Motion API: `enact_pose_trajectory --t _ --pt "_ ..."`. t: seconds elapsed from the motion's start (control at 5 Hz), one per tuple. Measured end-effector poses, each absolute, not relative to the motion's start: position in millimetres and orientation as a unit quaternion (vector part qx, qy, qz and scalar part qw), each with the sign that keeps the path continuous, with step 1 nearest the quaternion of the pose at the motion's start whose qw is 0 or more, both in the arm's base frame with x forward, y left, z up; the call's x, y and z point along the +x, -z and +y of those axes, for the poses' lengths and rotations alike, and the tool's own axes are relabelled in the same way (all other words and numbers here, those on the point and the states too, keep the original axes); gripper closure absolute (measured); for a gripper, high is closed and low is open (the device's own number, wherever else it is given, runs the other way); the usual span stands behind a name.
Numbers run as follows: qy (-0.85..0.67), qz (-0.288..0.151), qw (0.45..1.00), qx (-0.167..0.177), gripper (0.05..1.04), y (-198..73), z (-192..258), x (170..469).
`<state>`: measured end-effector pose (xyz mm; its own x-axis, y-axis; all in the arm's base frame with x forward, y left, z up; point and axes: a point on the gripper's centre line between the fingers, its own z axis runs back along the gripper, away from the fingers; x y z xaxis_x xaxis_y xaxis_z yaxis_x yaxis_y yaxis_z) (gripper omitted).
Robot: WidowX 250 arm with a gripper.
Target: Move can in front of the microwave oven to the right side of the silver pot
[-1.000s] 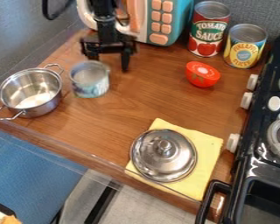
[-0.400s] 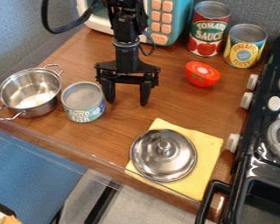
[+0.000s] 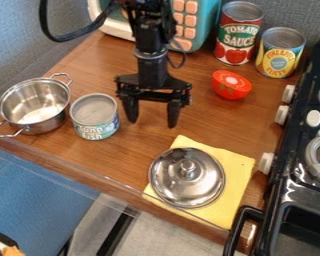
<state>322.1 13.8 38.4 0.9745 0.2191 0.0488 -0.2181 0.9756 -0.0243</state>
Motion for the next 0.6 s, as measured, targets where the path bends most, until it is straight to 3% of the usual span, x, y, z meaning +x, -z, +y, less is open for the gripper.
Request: enact_pose_trajectory --t 0.2,0.6 --pt "-0.023 -0.064 0.998 -0.002 0.085 -61 2 333" --pt "0.059 -0.07 0.995 0.026 0.085 -78 -8 329"
